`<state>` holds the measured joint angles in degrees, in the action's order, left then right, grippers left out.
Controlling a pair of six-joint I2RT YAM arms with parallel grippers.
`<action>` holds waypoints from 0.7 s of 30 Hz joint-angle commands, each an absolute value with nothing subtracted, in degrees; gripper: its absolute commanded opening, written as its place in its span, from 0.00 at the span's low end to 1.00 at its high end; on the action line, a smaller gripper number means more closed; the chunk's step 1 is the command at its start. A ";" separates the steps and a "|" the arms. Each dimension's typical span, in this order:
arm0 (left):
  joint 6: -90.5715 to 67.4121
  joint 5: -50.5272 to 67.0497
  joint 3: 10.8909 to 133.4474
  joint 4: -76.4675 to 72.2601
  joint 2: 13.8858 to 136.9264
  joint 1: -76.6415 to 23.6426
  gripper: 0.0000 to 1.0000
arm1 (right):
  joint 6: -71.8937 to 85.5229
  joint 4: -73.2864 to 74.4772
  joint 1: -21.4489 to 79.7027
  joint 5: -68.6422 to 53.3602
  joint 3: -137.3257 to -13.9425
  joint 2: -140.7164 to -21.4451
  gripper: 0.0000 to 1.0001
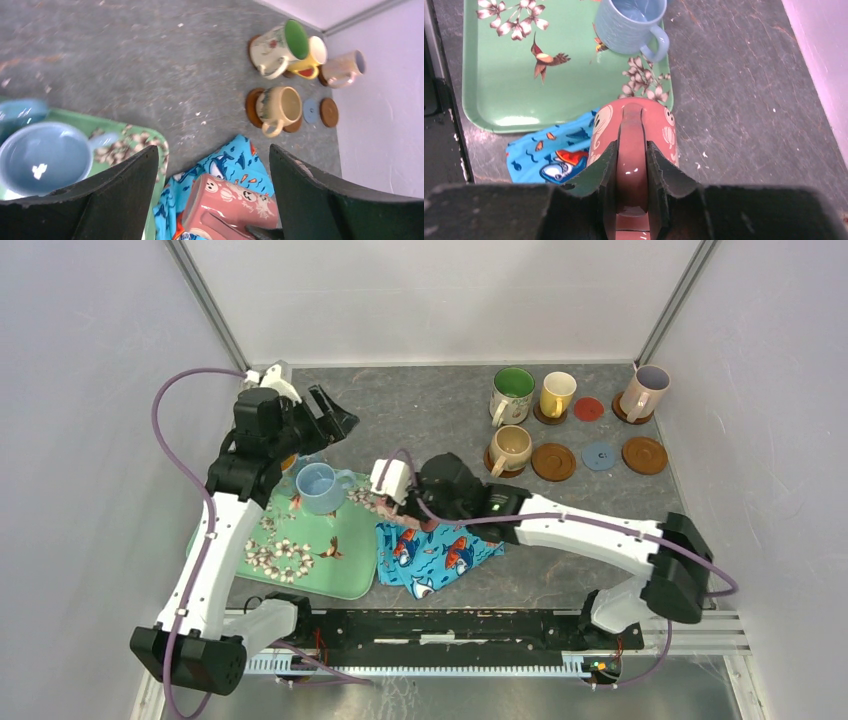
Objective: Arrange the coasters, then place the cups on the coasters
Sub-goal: Place the cup on the coaster.
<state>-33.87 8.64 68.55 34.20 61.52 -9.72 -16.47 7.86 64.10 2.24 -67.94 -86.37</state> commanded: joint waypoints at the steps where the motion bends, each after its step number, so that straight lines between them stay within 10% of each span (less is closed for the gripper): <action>1: -23.23 23.05 67.41 19.82 61.51 -11.10 0.87 | -18.02 3.66 60.07 -4.57 -64.42 -77.62 0.00; 21: 28.42 42.78 58.55 15.12 59.50 -36.58 0.74 | -16.64 13.17 52.28 -13.98 -55.27 -58.88 0.00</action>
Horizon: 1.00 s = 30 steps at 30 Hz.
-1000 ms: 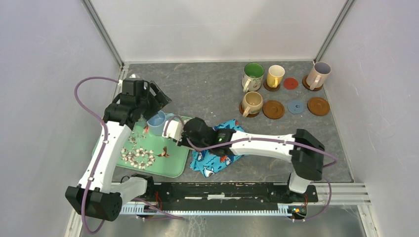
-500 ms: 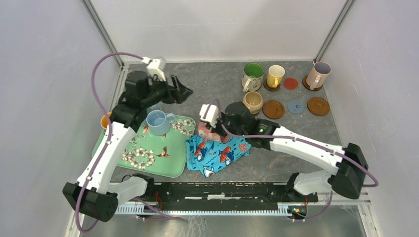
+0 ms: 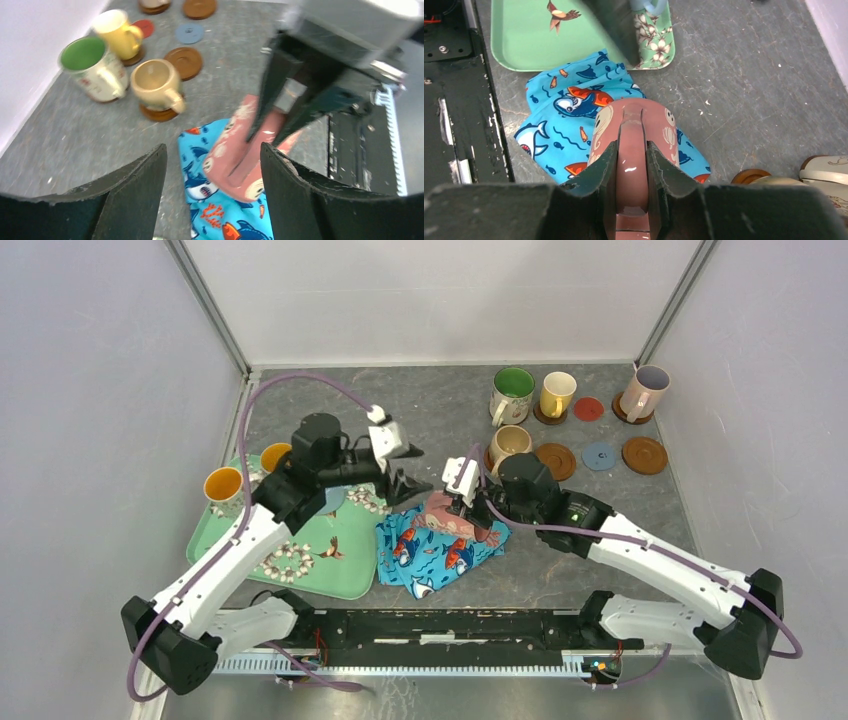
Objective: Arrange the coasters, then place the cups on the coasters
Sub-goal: Place the cup on the coaster.
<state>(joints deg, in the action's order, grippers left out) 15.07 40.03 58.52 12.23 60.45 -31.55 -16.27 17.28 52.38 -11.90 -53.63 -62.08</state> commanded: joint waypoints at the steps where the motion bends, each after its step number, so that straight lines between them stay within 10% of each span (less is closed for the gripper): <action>1: 29.68 42.01 58.80 16.86 59.83 -37.91 0.74 | -16.84 13.87 52.24 -13.93 -55.49 -58.56 0.00; 30: 28.98 39.20 54.27 15.02 65.49 -46.58 0.64 | -19.70 20.35 52.36 -20.44 -61.69 -57.84 0.00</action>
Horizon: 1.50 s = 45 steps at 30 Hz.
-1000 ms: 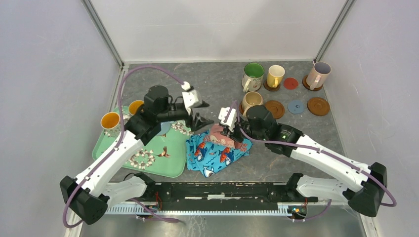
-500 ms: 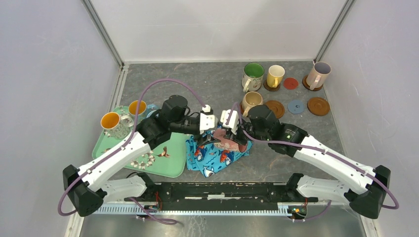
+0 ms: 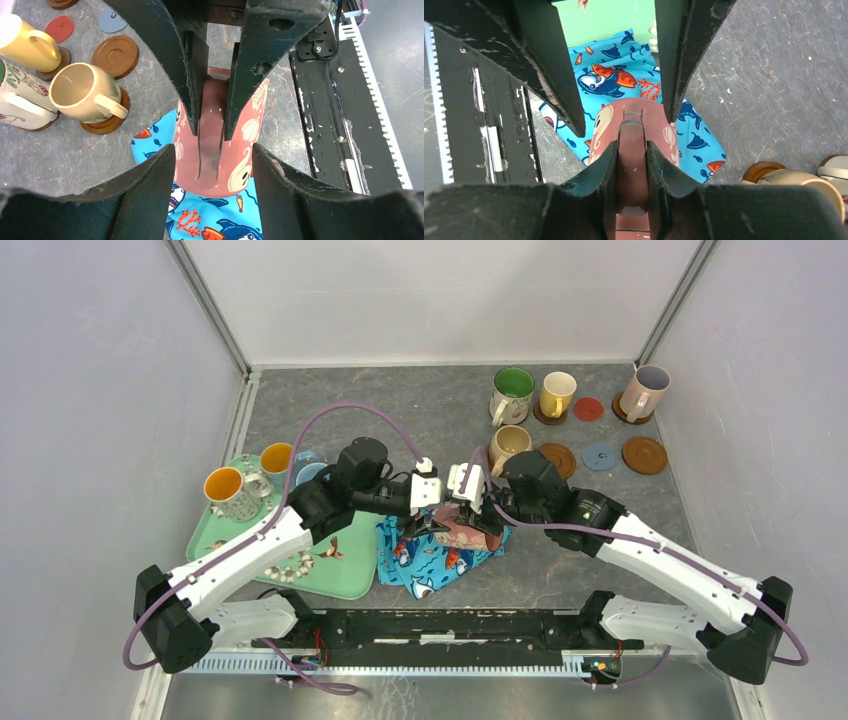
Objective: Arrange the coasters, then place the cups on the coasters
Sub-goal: Place the cup on the coaster.
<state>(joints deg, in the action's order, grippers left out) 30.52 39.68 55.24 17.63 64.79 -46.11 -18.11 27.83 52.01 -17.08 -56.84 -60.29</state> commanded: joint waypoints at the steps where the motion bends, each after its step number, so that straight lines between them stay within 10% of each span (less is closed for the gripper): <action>1: 28.86 39.02 53.93 14.50 65.51 -46.58 0.64 | -19.69 20.35 52.38 -20.60 -61.69 -57.73 0.00; 29: 18.85 42.57 45.91 -3.39 64.70 -47.25 0.49 | -20.21 21.20 52.34 -22.94 -62.39 -56.06 0.00; 37: 17.74 42.06 46.49 -4.41 66.91 -48.22 0.02 | -19.83 21.52 52.34 -22.46 -62.41 -56.62 0.00; 45: 3.87 29.16 35.83 -28.79 64.49 -49.82 0.02 | -16.46 19.58 52.38 -14.37 -60.26 -56.25 0.41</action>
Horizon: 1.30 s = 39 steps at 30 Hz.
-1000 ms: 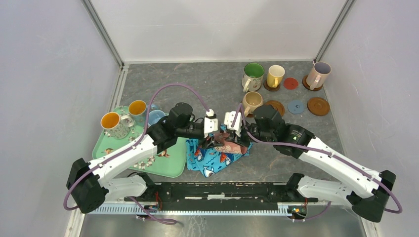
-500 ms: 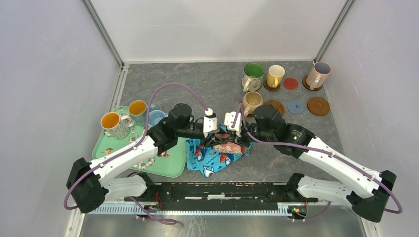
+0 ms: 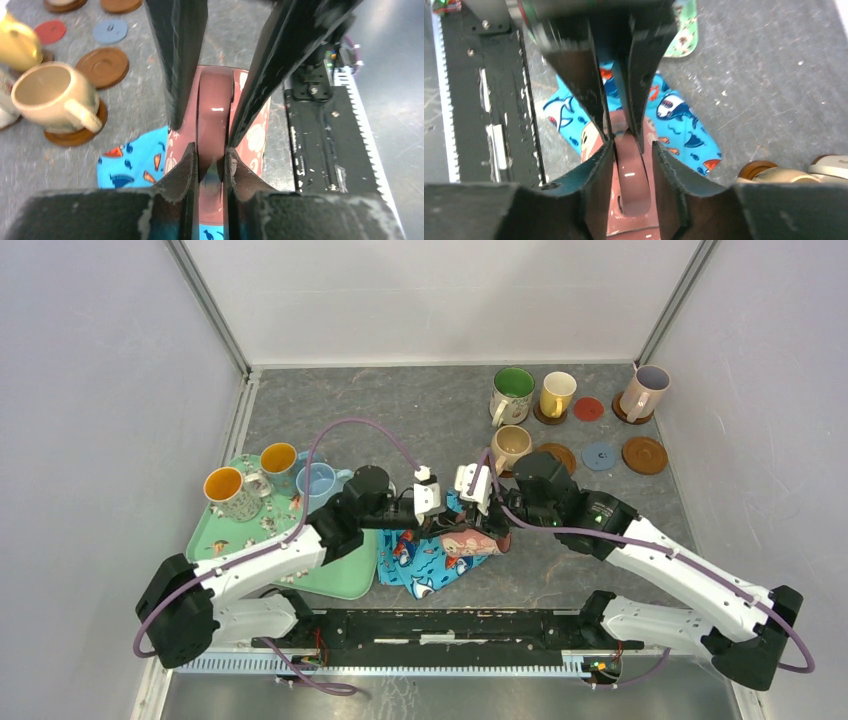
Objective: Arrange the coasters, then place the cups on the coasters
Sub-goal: Place the cup on the coaster.
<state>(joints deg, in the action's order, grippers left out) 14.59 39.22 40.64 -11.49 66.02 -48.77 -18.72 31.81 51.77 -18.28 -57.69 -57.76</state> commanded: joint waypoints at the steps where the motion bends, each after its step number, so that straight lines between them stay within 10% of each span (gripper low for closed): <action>1: 2.81 27.02 34.57 -31.26 64.10 -49.95 0.02 | -15.79 18.92 52.36 -12.91 -59.83 -56.00 0.45; 12: -2.10 6.69 25.61 -48.40 60.55 -52.23 0.02 | 4.05 19.40 52.38 3.21 -62.82 -59.03 0.98; 28: 11.39 -17.36 19.41 -76.19 64.23 -53.79 0.02 | 36.95 24.17 51.37 11.88 -75.60 -65.42 0.80; 30: 14.36 -18.71 19.47 -80.22 66.81 -53.92 0.02 | 39.91 23.37 51.17 8.99 -75.85 -67.08 0.97; 39: 27.68 -21.25 22.10 -92.90 77.15 -56.03 0.02 | 49.29 23.89 49.84 7.23 -75.09 -71.54 0.98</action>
<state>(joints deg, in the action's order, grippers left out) 17.82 -19.35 18.20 -73.60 76.16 -54.89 43.09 23.86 50.83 7.79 -74.30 -70.81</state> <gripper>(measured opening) 0.190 0.979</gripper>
